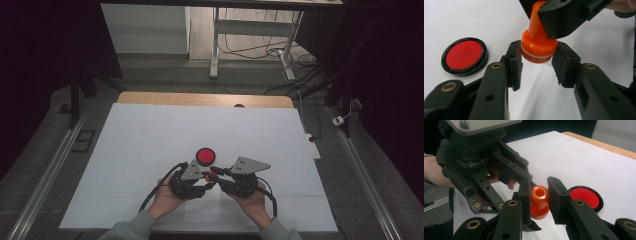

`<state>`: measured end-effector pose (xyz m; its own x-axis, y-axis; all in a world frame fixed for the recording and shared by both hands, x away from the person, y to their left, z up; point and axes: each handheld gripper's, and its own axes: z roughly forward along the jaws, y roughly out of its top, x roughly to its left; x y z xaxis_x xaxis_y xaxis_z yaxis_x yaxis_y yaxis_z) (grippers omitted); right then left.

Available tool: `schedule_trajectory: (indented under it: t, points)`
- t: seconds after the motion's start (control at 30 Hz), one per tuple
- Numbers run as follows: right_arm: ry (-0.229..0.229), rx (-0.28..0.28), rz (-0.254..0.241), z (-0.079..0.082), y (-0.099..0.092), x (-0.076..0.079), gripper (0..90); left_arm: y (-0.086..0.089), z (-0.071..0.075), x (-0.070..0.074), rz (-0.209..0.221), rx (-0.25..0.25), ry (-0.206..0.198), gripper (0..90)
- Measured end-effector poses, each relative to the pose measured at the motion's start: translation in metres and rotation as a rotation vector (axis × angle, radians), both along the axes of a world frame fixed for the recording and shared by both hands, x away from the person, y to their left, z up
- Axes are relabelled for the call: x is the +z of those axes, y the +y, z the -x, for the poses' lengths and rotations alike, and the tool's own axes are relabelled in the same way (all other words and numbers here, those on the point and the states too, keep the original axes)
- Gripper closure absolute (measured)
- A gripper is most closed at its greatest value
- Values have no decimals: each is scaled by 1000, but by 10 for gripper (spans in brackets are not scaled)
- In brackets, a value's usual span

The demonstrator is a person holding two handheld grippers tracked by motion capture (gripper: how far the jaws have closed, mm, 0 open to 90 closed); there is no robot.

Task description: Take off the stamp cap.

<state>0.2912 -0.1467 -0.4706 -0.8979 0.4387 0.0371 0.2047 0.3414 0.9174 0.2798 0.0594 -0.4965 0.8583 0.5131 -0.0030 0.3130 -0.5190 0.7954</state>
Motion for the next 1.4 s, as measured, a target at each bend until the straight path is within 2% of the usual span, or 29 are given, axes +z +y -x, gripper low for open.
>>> schedule_trajectory:
  t: [0.2,0.73,1.4]
  points:
    - [2,1,-1,0,0,0,720,0,0,0,-1,6,-2,632]
    - [2,-3,-4,0,0,0,720,0,1,0,-12,10,-19,647]
    - [11,-19,6,0,2,-3,721,-1,1,-2,-51,13,-40,653]
